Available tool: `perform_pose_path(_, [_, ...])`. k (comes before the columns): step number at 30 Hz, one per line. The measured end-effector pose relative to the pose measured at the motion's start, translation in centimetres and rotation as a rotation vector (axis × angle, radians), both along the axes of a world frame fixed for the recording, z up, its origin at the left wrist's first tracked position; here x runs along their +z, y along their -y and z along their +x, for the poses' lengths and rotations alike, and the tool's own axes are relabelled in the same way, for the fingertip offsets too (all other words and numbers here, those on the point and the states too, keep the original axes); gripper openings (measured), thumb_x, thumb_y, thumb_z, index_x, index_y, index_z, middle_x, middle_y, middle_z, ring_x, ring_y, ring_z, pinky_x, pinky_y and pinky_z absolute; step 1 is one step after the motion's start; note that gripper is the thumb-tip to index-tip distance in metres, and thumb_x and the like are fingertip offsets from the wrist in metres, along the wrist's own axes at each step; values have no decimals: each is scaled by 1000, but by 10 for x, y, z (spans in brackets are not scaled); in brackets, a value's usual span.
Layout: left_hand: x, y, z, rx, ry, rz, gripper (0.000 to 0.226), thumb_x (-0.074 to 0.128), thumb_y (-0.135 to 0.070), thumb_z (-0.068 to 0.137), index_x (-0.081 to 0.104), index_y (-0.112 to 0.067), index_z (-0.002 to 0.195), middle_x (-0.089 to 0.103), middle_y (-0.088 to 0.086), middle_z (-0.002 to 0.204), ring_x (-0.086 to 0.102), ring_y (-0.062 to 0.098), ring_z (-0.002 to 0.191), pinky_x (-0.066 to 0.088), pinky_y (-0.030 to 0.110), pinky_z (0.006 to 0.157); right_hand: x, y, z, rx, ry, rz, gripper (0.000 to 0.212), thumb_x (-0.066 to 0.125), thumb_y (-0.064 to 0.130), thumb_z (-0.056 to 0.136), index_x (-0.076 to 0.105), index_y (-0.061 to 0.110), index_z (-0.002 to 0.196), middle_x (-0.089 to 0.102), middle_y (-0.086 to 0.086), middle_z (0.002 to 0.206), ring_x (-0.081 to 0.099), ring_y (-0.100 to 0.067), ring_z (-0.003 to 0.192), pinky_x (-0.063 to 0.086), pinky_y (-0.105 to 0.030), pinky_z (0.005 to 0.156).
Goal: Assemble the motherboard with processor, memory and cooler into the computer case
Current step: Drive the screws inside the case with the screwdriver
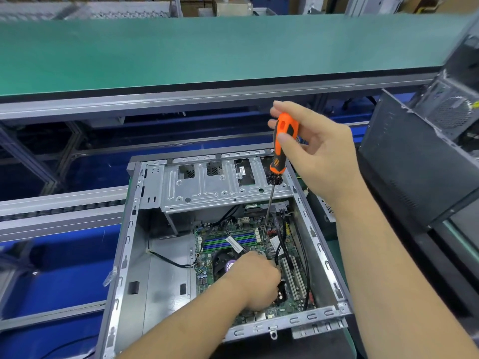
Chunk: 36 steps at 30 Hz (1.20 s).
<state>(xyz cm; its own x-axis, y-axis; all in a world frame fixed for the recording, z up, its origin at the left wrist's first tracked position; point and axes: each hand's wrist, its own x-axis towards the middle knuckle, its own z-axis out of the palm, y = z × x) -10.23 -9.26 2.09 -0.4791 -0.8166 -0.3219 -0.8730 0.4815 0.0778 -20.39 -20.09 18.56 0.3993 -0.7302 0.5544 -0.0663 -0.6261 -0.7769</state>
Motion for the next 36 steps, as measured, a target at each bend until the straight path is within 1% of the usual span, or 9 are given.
perform_pose_path(4, [-1, 1, 1, -12, -3, -14, 30, 43, -25, 97, 64, -5, 108, 63, 11, 97, 58, 29, 90, 44, 42, 87, 6, 1, 1, -20, -80, -36, 36, 72, 10, 90, 64, 32, 118, 63, -9, 98, 64, -23, 89, 61, -39, 71])
perform_pose_path(5, [-1, 0, 2, -14, -9, -14, 30, 43, -25, 97, 64, -5, 107, 63, 10, 96, 58, 29, 90, 44, 42, 87, 8, 1, 1, -6, -87, -23, 35, 72, 10, 90, 64, 33, 116, 62, -9, 97, 64, -24, 88, 61, -40, 70])
perform_pose_path(7, [-1, 1, 2, -14, -22, -17, 30, 43, -25, 97, 65, -6, 105, 63, 9, 95, 58, 28, 89, 43, 42, 87, 10, 0, 1, 60, -101, 20, 36, 67, 9, 90, 62, 32, 117, 65, -10, 105, 68, -29, 96, 62, -43, 74])
perform_pose_path(9, [-2, 1, 3, -12, -29, -21, 29, 43, -26, 97, 65, -6, 103, 63, 9, 94, 58, 28, 88, 43, 41, 88, 10, 1, 0, 103, -117, 36, 38, 64, 5, 91, 62, 29, 120, 68, -9, 110, 69, -28, 102, 62, -47, 79])
perform_pose_path(13, [-3, 1, 3, -11, -30, -31, 30, 44, -27, 98, 64, -6, 103, 63, 10, 96, 57, 30, 90, 41, 41, 89, 11, 6, -4, 62, -141, 11, 40, 69, 2, 90, 64, 27, 120, 70, -4, 102, 70, -24, 97, 60, -47, 84])
perform_pose_path(16, [-2, 2, 3, -13, -30, -35, 30, 44, -27, 98, 64, -6, 104, 63, 11, 96, 57, 30, 90, 42, 41, 88, 11, 8, -7, 47, -137, 3, 40, 69, 3, 90, 64, 27, 121, 69, -4, 102, 69, -24, 97, 58, -47, 89])
perform_pose_path(23, [-3, 2, 3, -10, -41, -36, 29, 45, -27, 97, 65, -6, 102, 63, 9, 93, 58, 28, 87, 42, 40, 87, 9, 8, -9, 45, -148, -40, 40, 69, 7, 89, 63, 31, 121, 70, -5, 102, 69, -24, 98, 59, -46, 87])
perform_pose_path(30, [-4, 3, 3, -14, -41, -37, 30, 44, -28, 97, 65, -6, 101, 63, 9, 92, 58, 28, 86, 44, 41, 86, 9, 11, -13, 27, -112, -54, 40, 70, 2, 89, 64, 26, 120, 69, -6, 101, 68, -26, 97, 58, -44, 90])
perform_pose_path(36, [-3, 3, 3, -11, -41, -31, 31, 44, -27, 97, 65, -6, 103, 62, 9, 93, 58, 29, 87, 45, 42, 88, 7, 11, -13, 27, -115, -57, 40, 70, 1, 89, 64, 25, 120, 69, -7, 100, 68, -26, 96, 58, -44, 90])
